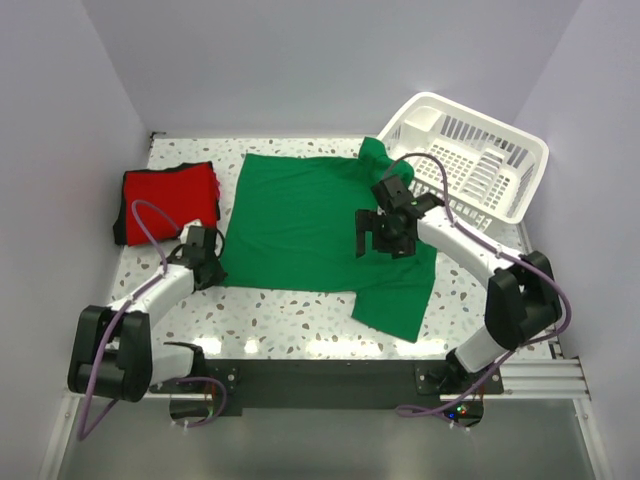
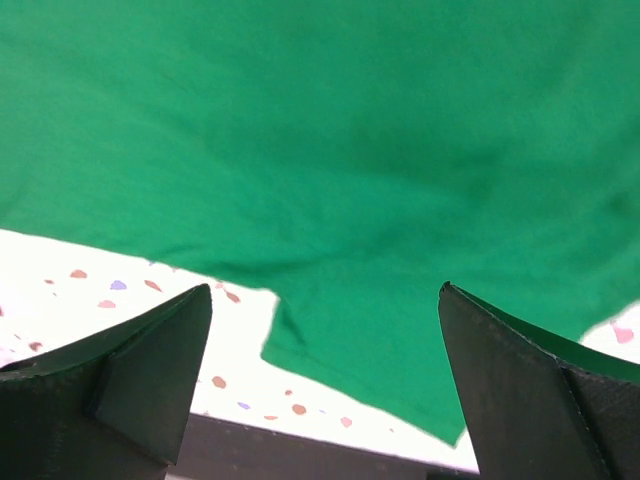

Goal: Fold and stack the t-shirts
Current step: Flatten the tshirt out

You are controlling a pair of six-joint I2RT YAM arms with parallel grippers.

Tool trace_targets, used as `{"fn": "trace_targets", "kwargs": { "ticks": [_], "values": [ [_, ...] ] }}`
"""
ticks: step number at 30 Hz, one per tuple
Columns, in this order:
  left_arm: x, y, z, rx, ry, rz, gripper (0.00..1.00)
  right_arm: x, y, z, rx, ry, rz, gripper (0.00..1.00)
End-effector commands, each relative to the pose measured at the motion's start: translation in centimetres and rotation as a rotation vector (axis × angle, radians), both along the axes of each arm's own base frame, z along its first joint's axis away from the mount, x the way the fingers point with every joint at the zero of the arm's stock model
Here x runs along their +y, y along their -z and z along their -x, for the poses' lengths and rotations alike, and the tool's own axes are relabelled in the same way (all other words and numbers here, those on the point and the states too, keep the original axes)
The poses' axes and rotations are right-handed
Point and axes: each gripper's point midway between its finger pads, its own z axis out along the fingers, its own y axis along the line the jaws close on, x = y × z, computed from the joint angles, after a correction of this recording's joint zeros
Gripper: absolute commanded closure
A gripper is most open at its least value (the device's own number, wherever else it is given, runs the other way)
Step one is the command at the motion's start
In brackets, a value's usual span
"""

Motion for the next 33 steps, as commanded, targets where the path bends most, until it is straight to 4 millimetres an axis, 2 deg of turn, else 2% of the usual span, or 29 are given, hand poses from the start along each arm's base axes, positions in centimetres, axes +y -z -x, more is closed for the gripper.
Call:
{"fn": "trace_targets", "kwargs": {
  "ticks": [1, 4, 9, 12, 15, 18, 22, 33],
  "values": [
    [0.0, 0.8, 0.0, 0.018, 0.012, 0.011, 0.92, -3.0, -0.5, 2.8, 0.053, 0.062, 0.097, 0.01],
    [0.5, 0.4, -0.6, 0.013, 0.009, 0.012, 0.99, -5.8, 0.2, 6.7, 0.162, 0.099, 0.194, 0.03],
    [0.4, -0.2, -1.3, 0.001, 0.019, 0.039, 1.0, -8.6, 2.0, 12.4, 0.29, 0.162, 0.263, 0.1],
    [0.3, -0.3, -1.2, 0.005, 0.031, 0.041, 1.0, -9.4, 3.1, 15.0, 0.346, 0.202, 0.264, 0.14],
    [0.4, -0.5, -0.9, 0.009, 0.042, 0.037, 1.0, -9.8, 3.9, 16.5, 0.372, 0.225, 0.26, 0.2],
    [0.3, -0.6, -0.8, 0.007, 0.053, 0.038, 1.0, -9.9, 4.9, 17.5, 0.392, 0.241, 0.244, 0.24],
    [0.1, -0.6, -0.8, 0.01, 0.064, 0.048, 1.0, -9.4, 6.3, 18.2, 0.403, 0.251, 0.202, 0.39],
    [-0.1, -0.8, -0.9, 0.008, 0.082, 0.052, 1.0, -9.1, 8.0, 18.3, 0.374, 0.276, 0.166, 0.52]
  ]
}}
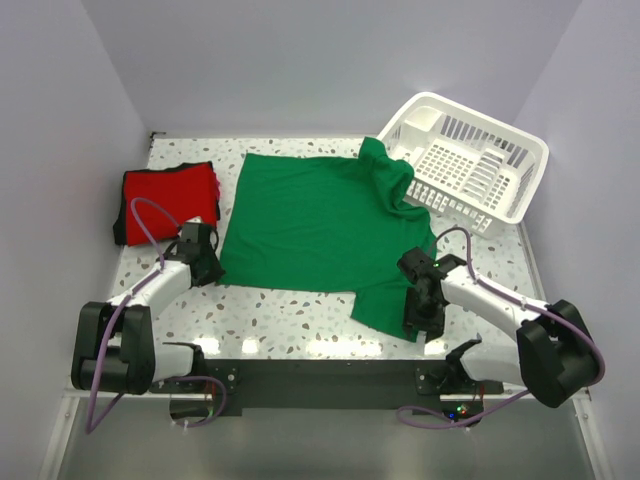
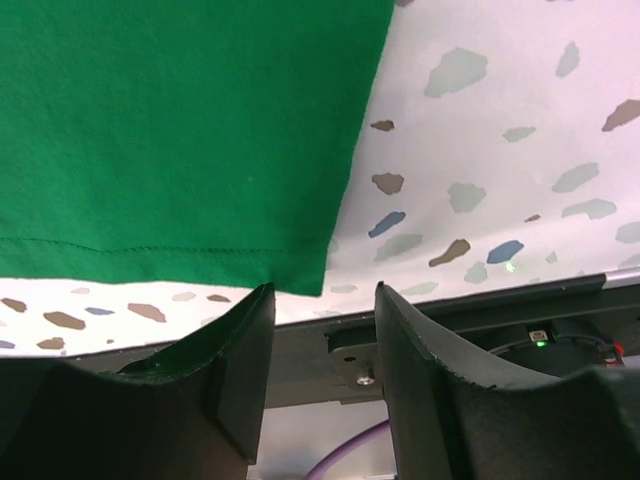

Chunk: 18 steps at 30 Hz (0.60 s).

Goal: Fold and stack the t-shirts
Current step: Flatten the tshirt out

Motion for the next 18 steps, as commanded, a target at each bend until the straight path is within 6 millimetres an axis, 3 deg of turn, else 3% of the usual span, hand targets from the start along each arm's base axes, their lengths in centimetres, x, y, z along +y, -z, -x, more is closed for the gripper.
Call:
{"fn": "trace_targets", "kwargs": {
  "ticks": [1, 10, 18],
  "values": [
    [-0.1, -0.7, -0.1, 0.0, 0.021, 0.008, 1.0, 0.9, 0.3, -1.0, -0.051, 0.027, -0.032, 0.52],
    [-0.1, -0.6, -0.1, 0.003, 0.023, 0.007, 1.0, 0.7, 1.0, -1.5, -0.075, 0.043, -0.018, 0.57],
    [0.0, -0.7, -0.1, 0.006, 0.026, 0.001, 1.0, 0.6, 1.9, -0.7, -0.064, 0.051, -0.025, 0.66]
  ]
}}
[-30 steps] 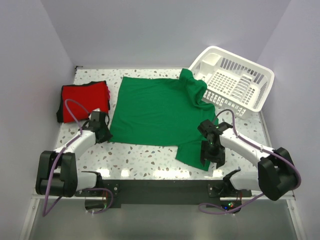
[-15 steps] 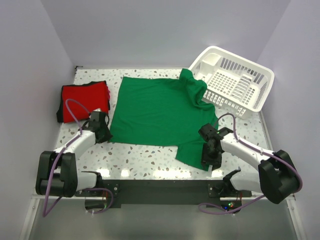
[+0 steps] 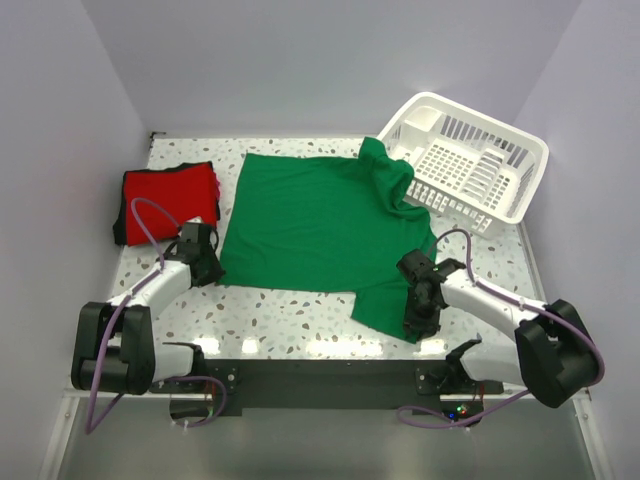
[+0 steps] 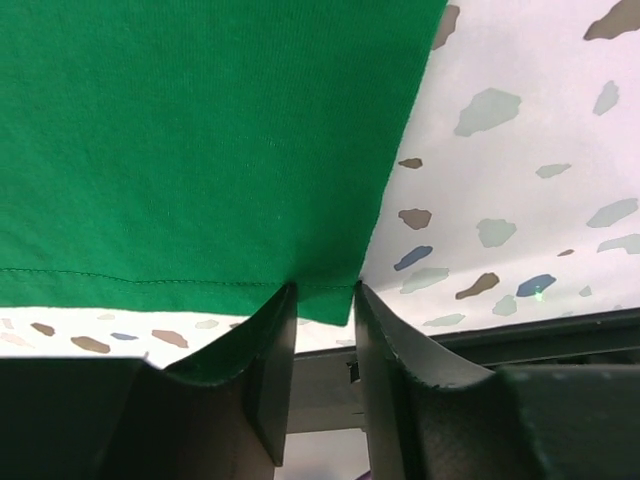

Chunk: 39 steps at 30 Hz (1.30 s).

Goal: Fold and stack the t-shirts
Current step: Flatten the tshirt out

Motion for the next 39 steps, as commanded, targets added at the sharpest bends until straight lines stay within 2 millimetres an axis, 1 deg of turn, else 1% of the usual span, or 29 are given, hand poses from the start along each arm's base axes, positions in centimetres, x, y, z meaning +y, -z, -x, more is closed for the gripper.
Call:
{"fn": "trace_targets", "kwargs": {
  "ticks": [1, 5, 6, 8, 9, 11, 12, 13, 14, 15, 16, 18, 19, 21, 22, 23, 24, 25, 26, 27, 28, 30, 34, 36, 37, 39],
  "values": [
    [0.0, -0.7, -0.2, 0.004, 0.024, -0.002, 1.0, -0.1, 0.8, 0.2, -0.014, 0.019, 0.002, 0.67],
    [0.0, -0.6, -0.1, 0.006, 0.025, -0.003, 1.0, -0.3, 1.0, 0.3, -0.023, 0.029, 0.01, 0.74],
    [0.0, -0.6, -0.1, 0.007, 0.025, -0.003, 1.0, -0.3, 0.9, 0.2, -0.031, 0.03, 0.009, 0.79],
    [0.0, -0.6, -0.1, 0.007, 0.025, 0.0, 1.0, -0.4, 0.9, 0.4, -0.031, 0.033, 0.007, 0.83],
    [-0.1, -0.8, -0.2, 0.01, 0.027, 0.004, 1.0, -0.5, 0.9, 0.5, -0.025, 0.032, 0.01, 0.88],
    [-0.3, -1.2, -0.1, 0.026, 0.009, 0.022, 1.0, -0.4, 0.8, 0.6, -0.021, 0.029, 0.008, 0.95],
    [-0.5, -1.7, -0.1, 0.027, 0.005, 0.04, 1.0, -0.3, 0.6, 0.7, -0.013, 0.022, 0.0, 1.0],
    [-0.8, -2.0, 0.3, 0.046, 0.005, 0.062, 1.0, -0.3, 0.3, 1.1, 0.0, 0.021, -0.001, 1.0],
    [-1.1, -2.9, -0.3, 0.027, -0.01, 0.08, 1.0, -0.1, -0.2, 0.9, -0.003, 0.014, -0.013, 1.0],
    [-1.2, -3.7, -0.5, 0.011, -0.015, 0.09, 1.0, 0.0, -0.5, 1.0, 0.003, 0.013, -0.019, 1.0],
    [-1.3, -4.5, -0.5, 0.012, -0.021, 0.095, 1.0, -0.2, -0.9, 1.6, 0.023, 0.01, -0.015, 1.0],
    [-1.1, -5.7, -0.4, 0.002, -0.036, 0.095, 1.0, -0.1, -1.8, 1.6, 0.015, 0.01, -0.022, 1.0],
    [-1.0, -6.0, 0.1, 0.017, -0.043, 0.087, 1.0, -0.2, -2.2, 2.4, 0.045, 0.01, -0.027, 1.0],
    [-0.8, -6.7, 0.7, 0.014, -0.047, 0.079, 1.0, 0.0, -2.8, 2.8, 0.054, 0.009, -0.045, 1.0],
    [-0.6, -6.7, 1.6, 0.037, -0.055, 0.073, 1.0, -0.2, -3.0, 3.3, 0.077, 0.013, -0.04, 1.0],
    [-0.6, -6.8, 2.0, 0.039, -0.062, 0.075, 1.0, -0.1, -3.4, 3.5, 0.079, 0.011, -0.051, 1.0],
    [-0.6, -7.4, 2.3, 0.022, -0.066, 0.079, 1.0, -0.1, -3.6, 3.7, 0.081, 0.011, -0.049, 1.0],
    [-0.6, -7.4, 3.2, 0.044, -0.072, 0.08, 1.0, -0.3, -3.9, 4.1, 0.093, 0.012, -0.042, 1.0],
    [-0.6, -7.6, 3.6, 0.044, -0.081, 0.086, 1.0, -0.4, -4.2, 4.1, 0.091, 0.009, -0.039, 1.0],
    [-0.6, -8.2, 3.8, 0.023, -0.087, 0.092, 1.0, -0.4, -4.5, 4.1, 0.091, 0.012, -0.039, 1.0],
    [-0.6, -8.3, 4.5, 0.038, -0.091, 0.09, 1.0, -0.5, -4.8, 4.4, 0.104, 0.008, -0.037, 1.0],
    [-0.4, -9.1, 5.0, 0.023, -0.096, 0.084, 1.0, -0.2, -5.3, 4.7, 0.119, 0.006, -0.049, 1.0],
    [0.7, -10.4, 6.8, 0.04, -0.121, 0.036, 1.0, -0.5, -6.3, 5.8, 0.145, 0.006, -0.043, 1.0],
    [0.9, -11.1, 7.4, 0.026, -0.129, 0.029, 1.0, -0.5, -6.6, 6.3, 0.154, 0.007, -0.045, 1.0],
    [1.0, -11.4, 8.1, 0.04, -0.134, 0.021, 1.0, -0.5, -6.9, 6.9, 0.17, 0.011, -0.054, 1.0],
    [1.2, -11.9, 8.8, 0.028, -0.142, 0.016, 1.0, -0.4, -7.3, 7.5, 0.173, 0.022, -0.062, 1.0]
  ]
}}
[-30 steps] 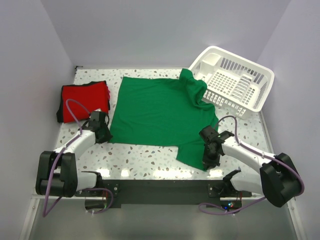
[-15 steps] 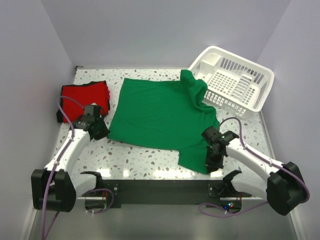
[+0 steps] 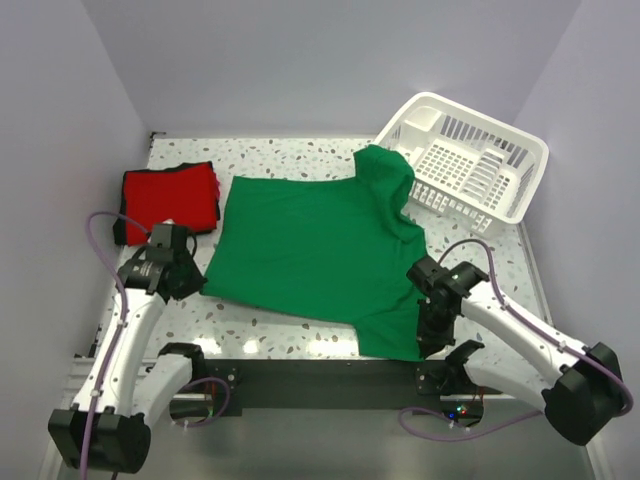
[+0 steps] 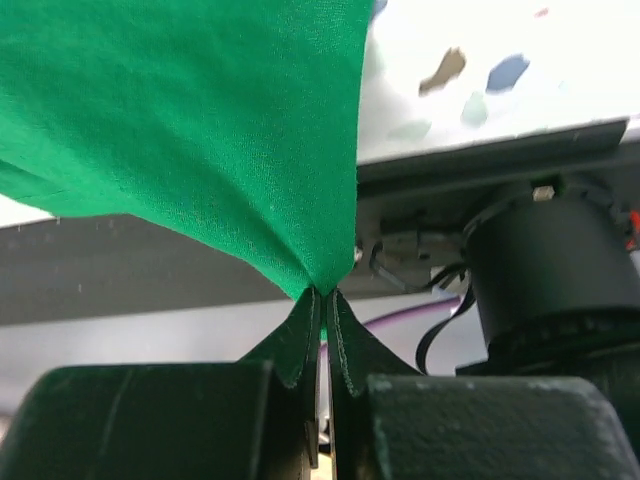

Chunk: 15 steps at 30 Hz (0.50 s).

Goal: Fold and stack the t-shirts
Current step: Flatten the tshirt out, then fold the tshirt

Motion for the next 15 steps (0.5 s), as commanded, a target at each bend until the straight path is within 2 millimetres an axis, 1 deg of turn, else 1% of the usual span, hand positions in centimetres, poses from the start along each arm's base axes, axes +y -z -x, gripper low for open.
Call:
{"fn": "trace_targets", "kwargs": {
  "ticks": [1, 2, 4, 7, 11, 14, 15],
  "values": [
    [1.3, -1.5, 2.7, 0.036, -0.05, -0.051, 1.0, -0.2, -2.0, 2.3, 0.067, 0.035, -0.004, 1.0],
    [1.5, -1.8, 3.2, 0.027, -0.057, -0.057, 1.0, -0.2, -2.2, 2.6, 0.055, 0.044, -0.015, 1.0],
    [2.0, -1.7, 4.3, 0.047, -0.064, -0.081, 1.0, -0.4, -2.6, 3.2, 0.067, 0.056, -0.016, 1.0],
    [2.1, -1.6, 5.2, 0.047, -0.061, -0.085, 1.0, -0.6, -3.0, 3.4, 0.052, 0.064, -0.02, 1.0],
    [1.8, -2.1, 4.7, 0.021, -0.042, -0.069, 1.0, -0.5, -4.2, 1.9, -0.023, 0.076, -0.01, 1.0],
    [1.5, -2.2, 4.0, 0.011, -0.028, -0.059, 1.0, -0.1, -4.3, 1.0, -0.047, 0.074, -0.017, 1.0],
    [1.4, -2.5, 3.5, -0.006, -0.021, -0.054, 1.0, -0.1, -4.3, 0.7, -0.053, 0.074, -0.01, 1.0]
  ]
}}
